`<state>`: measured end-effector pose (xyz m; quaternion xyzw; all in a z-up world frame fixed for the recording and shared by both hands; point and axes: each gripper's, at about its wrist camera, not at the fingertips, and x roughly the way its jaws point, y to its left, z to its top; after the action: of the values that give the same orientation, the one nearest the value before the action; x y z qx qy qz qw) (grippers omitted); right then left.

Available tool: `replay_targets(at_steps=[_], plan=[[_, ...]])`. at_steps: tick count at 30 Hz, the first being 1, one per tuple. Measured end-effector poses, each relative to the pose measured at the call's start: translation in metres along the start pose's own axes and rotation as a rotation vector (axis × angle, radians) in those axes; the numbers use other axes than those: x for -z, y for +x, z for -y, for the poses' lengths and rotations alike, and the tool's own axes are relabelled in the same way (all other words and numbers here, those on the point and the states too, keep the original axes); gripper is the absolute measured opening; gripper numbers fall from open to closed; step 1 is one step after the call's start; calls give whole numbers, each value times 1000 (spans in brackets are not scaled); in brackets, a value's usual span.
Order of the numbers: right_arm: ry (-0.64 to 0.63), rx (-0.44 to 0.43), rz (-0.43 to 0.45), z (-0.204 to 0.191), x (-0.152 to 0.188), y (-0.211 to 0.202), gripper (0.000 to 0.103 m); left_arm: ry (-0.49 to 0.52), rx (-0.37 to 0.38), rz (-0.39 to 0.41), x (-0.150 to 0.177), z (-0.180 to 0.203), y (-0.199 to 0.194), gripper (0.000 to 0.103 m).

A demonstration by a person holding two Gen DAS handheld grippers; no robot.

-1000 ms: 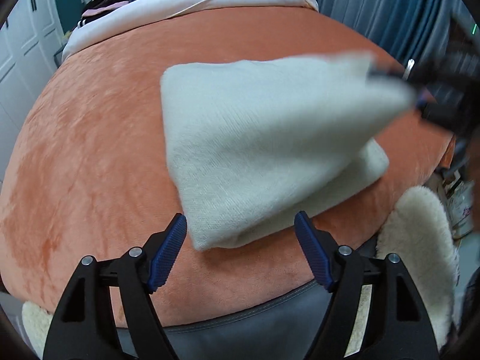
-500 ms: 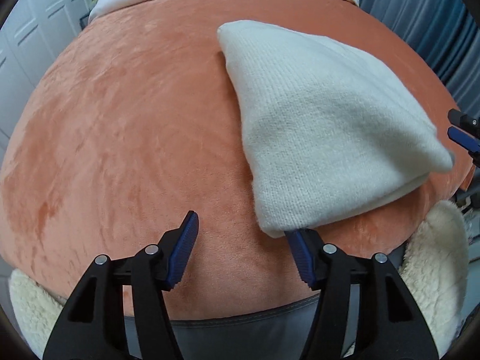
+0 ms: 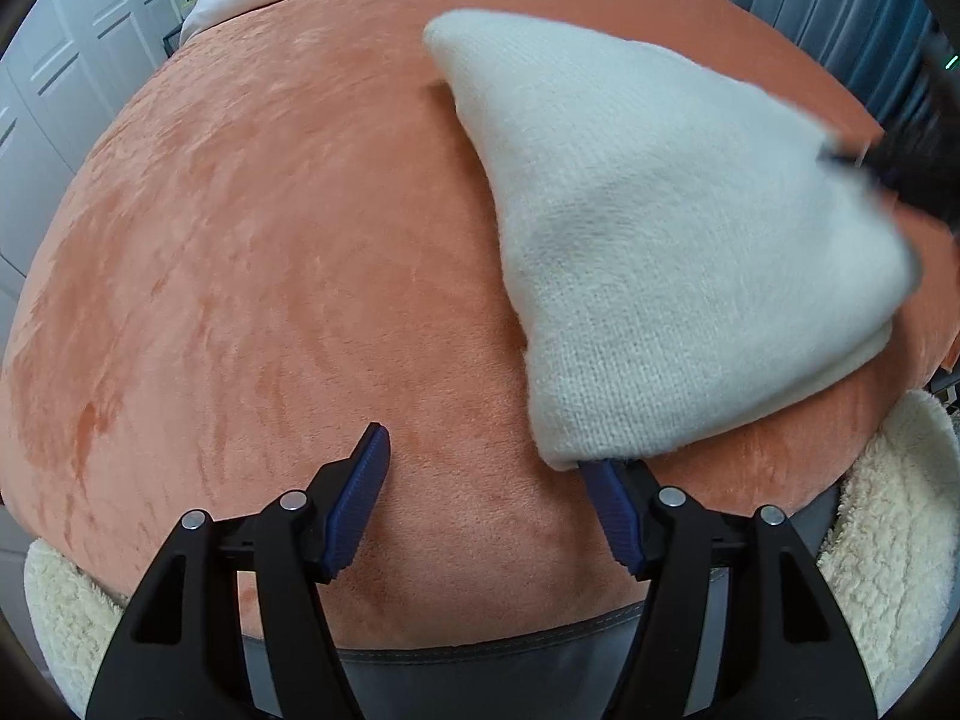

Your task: Fold small clothes

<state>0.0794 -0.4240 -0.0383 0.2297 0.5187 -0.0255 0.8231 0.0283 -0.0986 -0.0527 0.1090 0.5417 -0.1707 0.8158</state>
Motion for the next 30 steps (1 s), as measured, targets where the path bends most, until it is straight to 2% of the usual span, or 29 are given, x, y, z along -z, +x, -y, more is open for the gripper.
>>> replay_targets(at_steps=[1,3,5,7,8,9,12,14,15,17,22,24,26,27,28,30], plan=[[7,-7,-11,7,9,10,11,1,-2,-1,0,-1,1,66],[85,-98,50,16,12,-11,13,-7,3,-3,1,-3,0,66],[135,-137,113,22,20,-40,17,-14,10,-6,2,-4,0,66],[124,-111,155,22,36,-67,24,-13,8,-5,1,-4,-2,66],[121,-112,154,24,49,-76,32,-9,6,-3,1,-4,-2,66],[121,-109,152,23,60,-81,36,-6,3,-1,1,-3,-2,66],[99,-106,109,20,87,-77,37,-4,-3,3,2,-3,-2,66],[50,-68,101,11,92,-69,38,-4,-6,1,2,-2,-3,66],[34,-42,112,11,93,-69,33,-4,-6,4,2,-1,-3,66],[47,-43,98,7,88,-55,14,-2,-6,1,3,-2,-4,66],[78,-163,142,2,99,-97,12,-15,-19,-15,3,-10,-5,66],[83,-121,85,7,110,-86,11,-23,-24,-26,5,-14,-1,66],[90,-22,-47,14,124,-44,12,-39,-28,-49,8,-16,6,66],[101,18,-113,18,131,-24,0,-42,-30,-52,9,-17,6,66],[106,58,-148,19,135,-15,0,-39,-37,-46,9,-16,4,65],[89,62,-89,11,132,-33,0,-25,-66,-16,10,-16,-7,63]])
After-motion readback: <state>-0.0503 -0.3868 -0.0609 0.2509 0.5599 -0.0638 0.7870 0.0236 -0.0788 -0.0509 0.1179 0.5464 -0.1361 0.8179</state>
